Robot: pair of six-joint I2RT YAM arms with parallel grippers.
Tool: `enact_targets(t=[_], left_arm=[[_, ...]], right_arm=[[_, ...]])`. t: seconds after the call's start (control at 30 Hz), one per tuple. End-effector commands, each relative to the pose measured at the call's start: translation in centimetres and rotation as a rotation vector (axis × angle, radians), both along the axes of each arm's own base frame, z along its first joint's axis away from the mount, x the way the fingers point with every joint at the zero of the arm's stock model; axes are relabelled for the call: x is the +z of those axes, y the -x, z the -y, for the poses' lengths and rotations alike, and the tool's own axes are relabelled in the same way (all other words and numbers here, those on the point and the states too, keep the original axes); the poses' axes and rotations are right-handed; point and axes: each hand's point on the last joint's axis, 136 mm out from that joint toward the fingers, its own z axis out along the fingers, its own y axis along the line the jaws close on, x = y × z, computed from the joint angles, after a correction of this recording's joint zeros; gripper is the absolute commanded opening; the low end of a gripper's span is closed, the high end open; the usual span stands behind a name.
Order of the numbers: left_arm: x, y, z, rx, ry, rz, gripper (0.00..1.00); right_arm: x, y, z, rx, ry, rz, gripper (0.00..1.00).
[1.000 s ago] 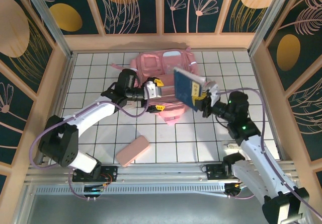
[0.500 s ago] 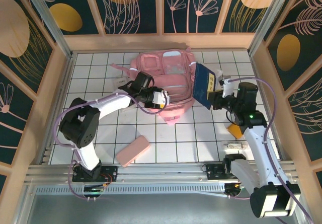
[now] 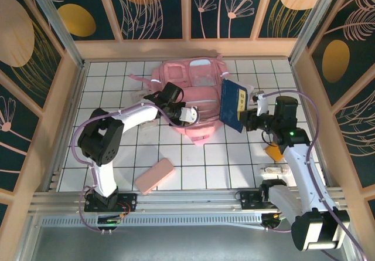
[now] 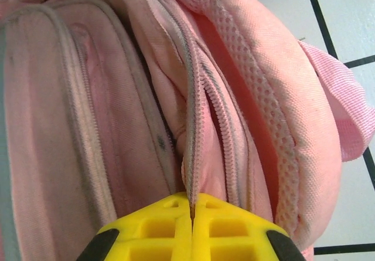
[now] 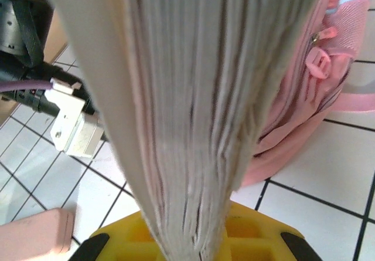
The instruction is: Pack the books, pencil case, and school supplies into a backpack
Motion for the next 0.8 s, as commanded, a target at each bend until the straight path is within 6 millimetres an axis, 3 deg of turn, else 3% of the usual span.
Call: enact_targets(t=[0.0,0.13,0.27,0.53,0.77], left_arm=[[4.5,-1.8,1.0,0.04,0.08,0.116,0.0],[12.7,-4.0,1.8,0.14,0.298,0.323,0.0],[18.3,-5.5,1.3,0.23,0.404,0.475,0.0],[24.3,-8.2,-0.7,0.39,0.491,0.711,0.0],[28.0,-8.7,-0.3,0.396,0.575,0.787,0.0]], right_arm=[[2.1,0.6,-1.7,0.109,-0.072,0.003,0.0],[2.1,1.8,-3.6,0.2,-0.223,-0.155,0.0],[0.9,2.2,-4.0,0.201,-0.278,-0.31,0.0],[-0.2,3.8,-6.7,0.236,-0.459,-0.488,0.0],[-3.6,1.3,-9.7,0.137,-0.506,-0.68,0.0]])
